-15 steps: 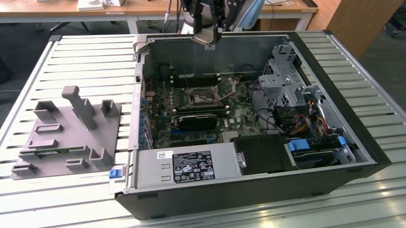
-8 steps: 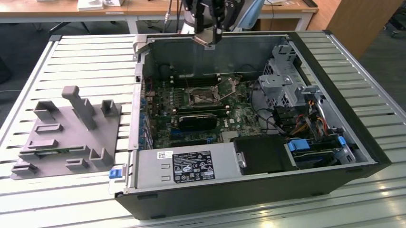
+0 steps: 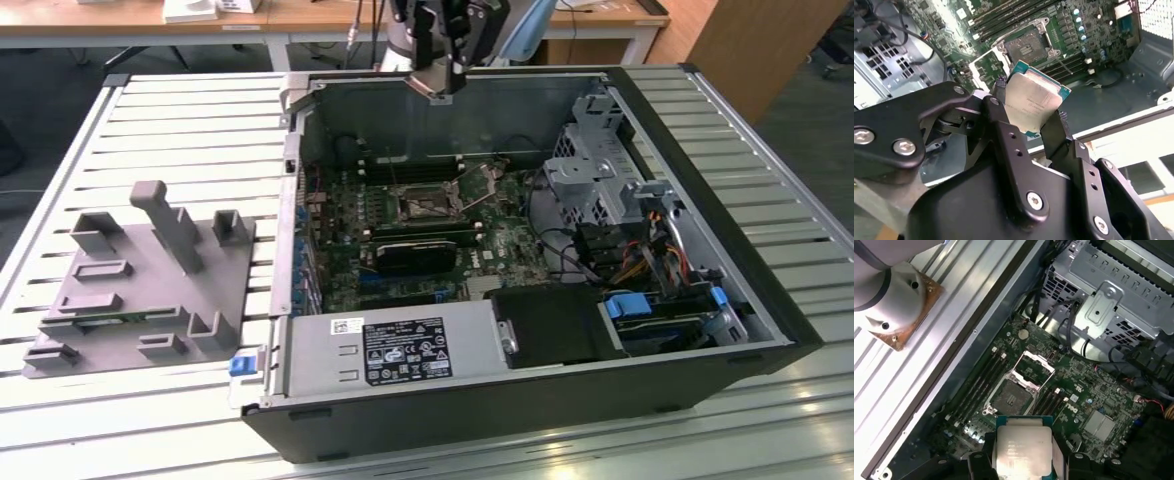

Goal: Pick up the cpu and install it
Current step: 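Place the cpu into insertion slot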

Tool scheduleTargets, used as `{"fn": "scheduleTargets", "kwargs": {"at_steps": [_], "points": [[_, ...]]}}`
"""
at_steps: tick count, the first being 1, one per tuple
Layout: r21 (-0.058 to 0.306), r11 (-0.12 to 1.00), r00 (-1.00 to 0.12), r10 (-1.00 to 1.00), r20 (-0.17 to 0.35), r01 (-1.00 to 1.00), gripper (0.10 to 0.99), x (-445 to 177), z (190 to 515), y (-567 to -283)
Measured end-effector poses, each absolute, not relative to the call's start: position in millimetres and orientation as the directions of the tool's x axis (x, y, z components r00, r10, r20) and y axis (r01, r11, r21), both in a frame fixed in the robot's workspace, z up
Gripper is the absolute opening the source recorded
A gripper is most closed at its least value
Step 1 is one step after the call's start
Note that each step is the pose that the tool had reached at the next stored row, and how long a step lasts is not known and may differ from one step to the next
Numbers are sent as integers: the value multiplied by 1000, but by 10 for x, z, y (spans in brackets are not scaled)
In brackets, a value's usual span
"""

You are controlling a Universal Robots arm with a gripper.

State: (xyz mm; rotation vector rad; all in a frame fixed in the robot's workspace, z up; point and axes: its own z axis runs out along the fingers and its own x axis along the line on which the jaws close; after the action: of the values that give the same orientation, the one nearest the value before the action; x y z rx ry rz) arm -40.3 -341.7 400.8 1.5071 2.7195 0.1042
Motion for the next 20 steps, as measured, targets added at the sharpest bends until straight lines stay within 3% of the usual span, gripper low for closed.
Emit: {"fn": "scheduleTargets", "kwargs": {"at_steps": [20], "points": [[73, 202, -203, 979, 6, 977, 529, -403, 3964, -3417]]}}
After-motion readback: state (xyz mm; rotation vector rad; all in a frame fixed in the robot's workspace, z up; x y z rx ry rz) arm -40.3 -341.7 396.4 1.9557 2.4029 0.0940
